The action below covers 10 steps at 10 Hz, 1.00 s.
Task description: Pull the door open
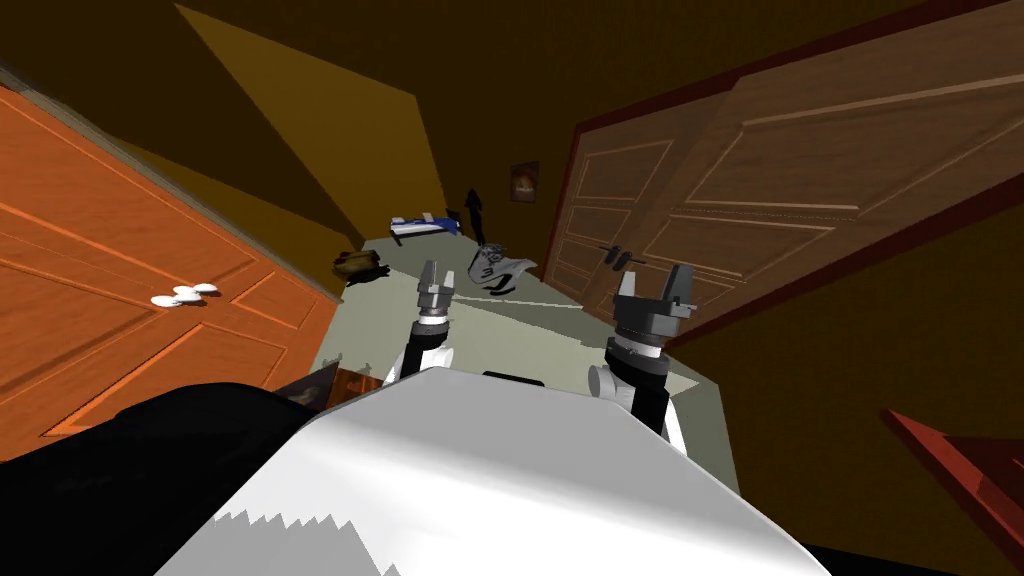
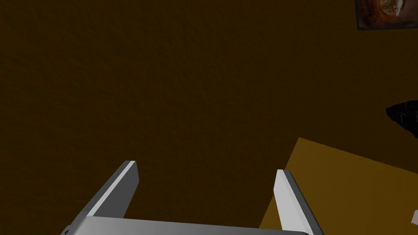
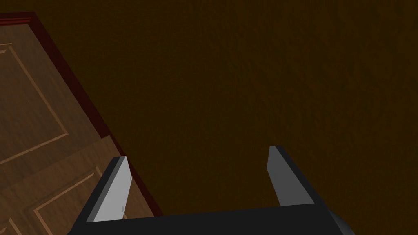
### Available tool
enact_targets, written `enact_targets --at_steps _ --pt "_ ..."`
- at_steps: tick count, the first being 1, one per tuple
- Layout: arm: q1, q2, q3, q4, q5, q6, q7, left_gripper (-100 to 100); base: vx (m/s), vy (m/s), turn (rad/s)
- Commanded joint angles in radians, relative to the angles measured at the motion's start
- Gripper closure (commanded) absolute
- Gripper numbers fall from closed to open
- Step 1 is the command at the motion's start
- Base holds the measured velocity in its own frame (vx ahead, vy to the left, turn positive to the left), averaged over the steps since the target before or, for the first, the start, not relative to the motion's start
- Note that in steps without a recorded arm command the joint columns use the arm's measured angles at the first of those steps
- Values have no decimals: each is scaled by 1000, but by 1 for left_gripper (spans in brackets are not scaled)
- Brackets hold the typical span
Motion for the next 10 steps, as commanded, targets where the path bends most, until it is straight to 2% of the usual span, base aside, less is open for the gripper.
enact_targets --at_steps 1,4,6,10 --pt "2 6 -4 7 -11 13 20 -100 -135 15 241" --pt "0 18 -8 24 -30 37 55 -100 -144 34 291" --pt "-2 28 -13 39 -49 60 90 -100 -134 19 371" --pt "-7 40 -20 61 -78 92 141 -100 -109 -4 273"
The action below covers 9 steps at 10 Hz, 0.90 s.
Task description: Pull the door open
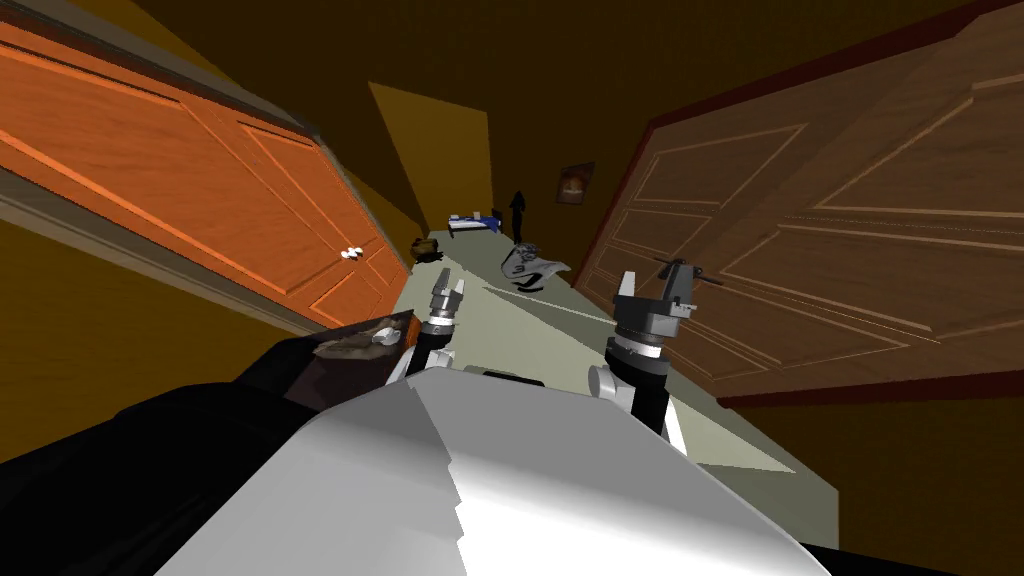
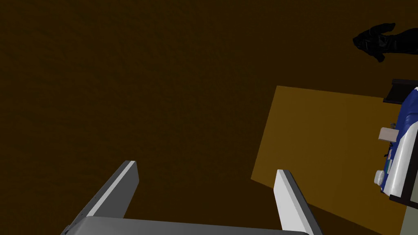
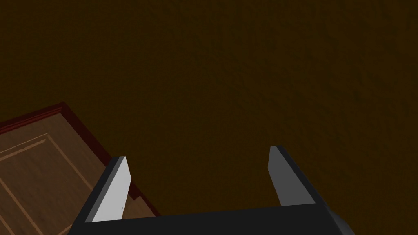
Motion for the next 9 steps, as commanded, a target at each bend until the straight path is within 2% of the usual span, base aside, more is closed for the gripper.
enact_targets --at_steps 1,9 --pt "-4 6 -1 11 -11 14 23 -100 -90 10 290" --pt "-15 29 -16 57 -72 83 130 -100 -85 8 293"
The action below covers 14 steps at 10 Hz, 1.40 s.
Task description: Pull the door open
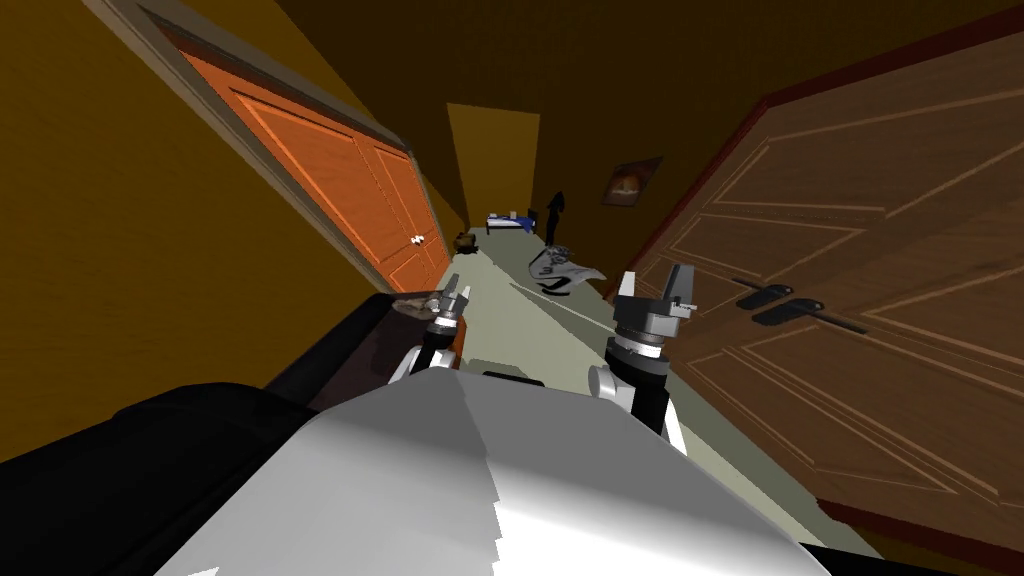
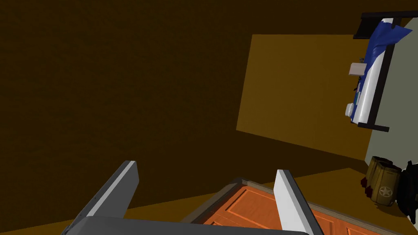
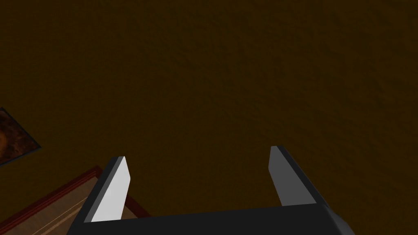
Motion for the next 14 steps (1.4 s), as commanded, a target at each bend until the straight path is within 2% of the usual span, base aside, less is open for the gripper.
enact_targets --at_steps 1,14 --pt "-7 2 -5 12 -15 19 24 -100 -79 -10 298" --pt "-30 33 -34 94 -132 146 222 -100 -71 -5 312"
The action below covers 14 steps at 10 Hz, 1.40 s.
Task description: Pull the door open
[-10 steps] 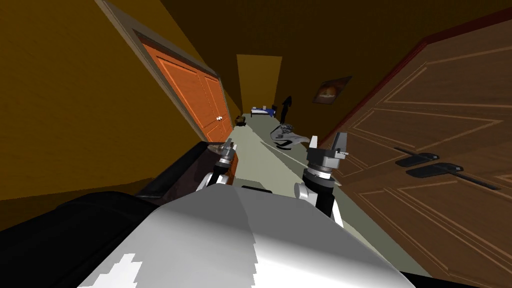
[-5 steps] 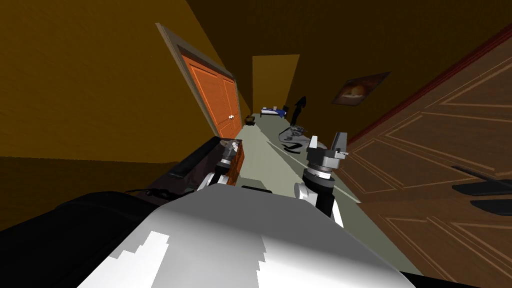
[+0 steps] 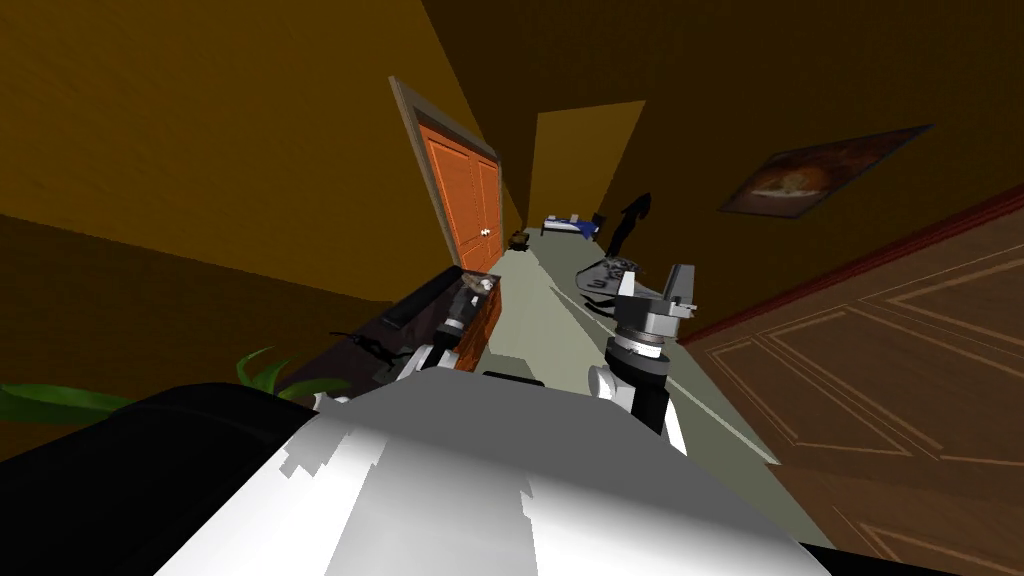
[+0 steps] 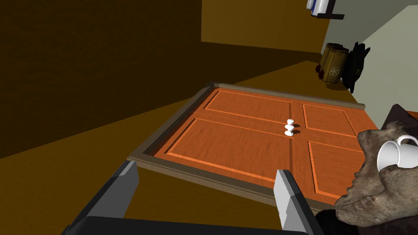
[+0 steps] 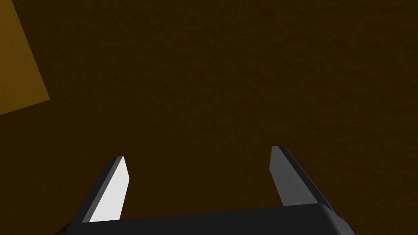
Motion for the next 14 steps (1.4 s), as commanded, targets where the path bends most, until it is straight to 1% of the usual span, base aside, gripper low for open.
enact_targets --at_steps 1,14 --pt "-4 4 -2 15 -15 14 29 -100 -73 -19 211" --pt "-32 30 -32 104 -145 153 246 -100 -70 -12 311"
